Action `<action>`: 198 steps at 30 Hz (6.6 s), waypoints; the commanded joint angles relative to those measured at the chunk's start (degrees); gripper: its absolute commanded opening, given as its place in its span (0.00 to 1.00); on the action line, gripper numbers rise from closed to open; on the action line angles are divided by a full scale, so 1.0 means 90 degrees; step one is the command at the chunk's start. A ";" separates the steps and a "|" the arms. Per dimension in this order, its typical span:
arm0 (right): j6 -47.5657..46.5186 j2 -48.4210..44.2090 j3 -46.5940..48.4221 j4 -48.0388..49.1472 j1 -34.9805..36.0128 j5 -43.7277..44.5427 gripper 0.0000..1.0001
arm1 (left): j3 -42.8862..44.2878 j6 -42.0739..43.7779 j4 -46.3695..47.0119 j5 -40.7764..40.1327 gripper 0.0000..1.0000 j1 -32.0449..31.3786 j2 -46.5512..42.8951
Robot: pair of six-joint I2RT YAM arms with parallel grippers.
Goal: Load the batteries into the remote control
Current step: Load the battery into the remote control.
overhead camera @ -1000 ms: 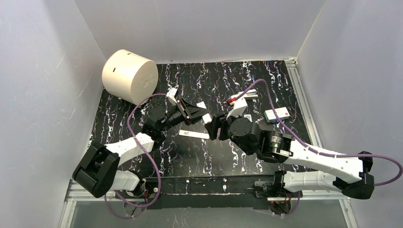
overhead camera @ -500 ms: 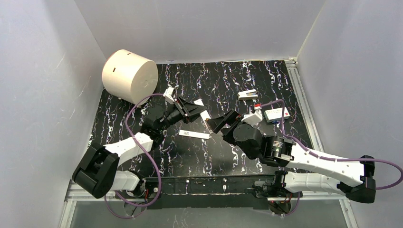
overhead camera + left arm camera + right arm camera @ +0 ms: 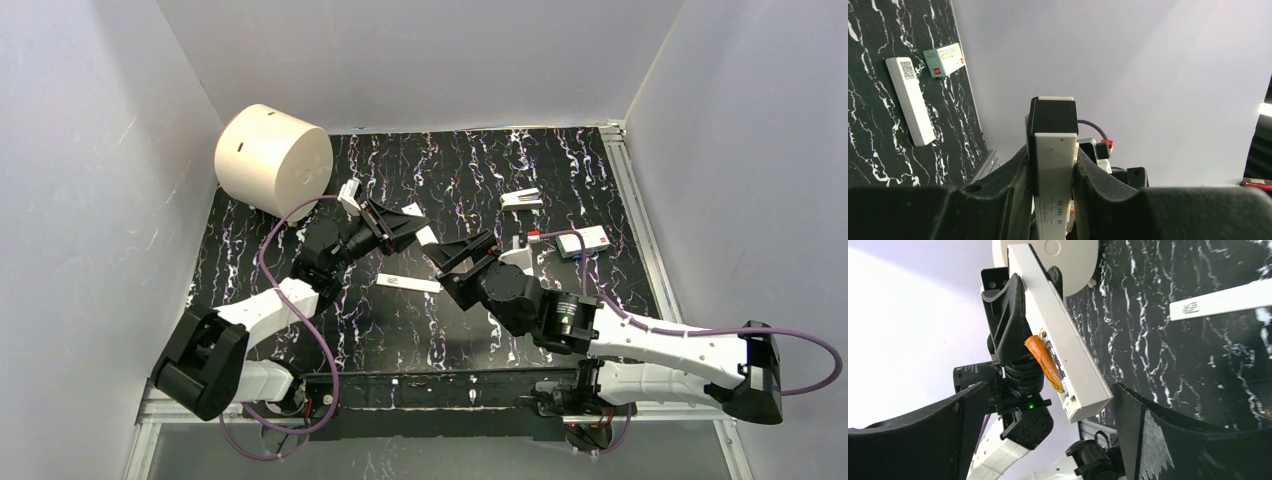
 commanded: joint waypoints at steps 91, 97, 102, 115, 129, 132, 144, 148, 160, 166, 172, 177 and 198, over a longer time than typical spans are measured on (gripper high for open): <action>0.0873 0.0590 -0.0634 0.1132 -0.0167 -0.0669 0.74 | 0.0475 -0.0142 -0.0712 0.0889 0.00 0.0056 -0.1515; 0.0263 0.0650 -0.0253 0.1165 -0.0165 -0.0780 0.92 | 0.0472 0.0126 -0.1047 0.0842 0.00 0.0056 -0.1627; -0.0221 0.0302 -0.0525 0.1946 -0.0163 -0.0700 0.96 | 0.0422 0.0175 -0.1148 0.0811 0.00 0.0063 -0.1650; -0.1327 -0.0404 -0.1125 0.3171 -0.0165 -0.0876 0.95 | 0.0474 0.0102 -0.1220 0.0835 0.00 0.0066 -0.1601; -0.1630 -0.0244 -0.1027 0.3037 -0.0174 -0.1026 0.61 | 0.0587 0.0142 -0.1259 0.0810 0.00 0.0079 -0.1602; -0.1788 -0.0154 -0.0931 0.2869 -0.0175 -0.1057 0.55 | 0.0622 0.0142 -0.1267 0.0820 0.00 0.0078 -0.1589; -0.2636 -0.0198 -0.0964 0.2486 -0.0173 -0.0919 0.37 | 0.0744 0.0015 -0.1604 0.0820 0.00 0.0132 -0.1747; -0.3465 -0.0081 -0.0927 0.2610 -0.0174 -0.1079 0.35 | 0.0800 -0.0239 -0.1626 0.0837 0.00 0.0140 -0.1715; -0.4220 -0.0202 0.0182 0.1510 -0.0173 -0.1202 0.81 | 0.0622 0.0896 -0.2538 0.0614 0.00 0.0180 -0.2184; -0.5535 -0.0290 0.0839 0.0721 -0.0174 -0.1495 0.93 | 0.0381 0.1443 -0.3227 0.0296 0.00 0.0254 -0.2535; -0.7352 0.0563 0.2134 -0.0755 -0.0178 -0.2513 0.93 | 0.0330 0.1821 -0.4116 -0.0135 0.00 0.0279 -0.2804; -0.7827 0.1483 0.2941 -0.1786 -0.0174 -0.2528 0.88 | 0.0372 0.1840 -0.4470 -0.0277 0.00 0.0308 -0.2903; -0.8086 0.3040 0.4233 -0.2194 -0.0165 -0.2499 0.62 | 0.0952 0.2210 -0.5774 -0.0358 0.03 0.0403 -0.3018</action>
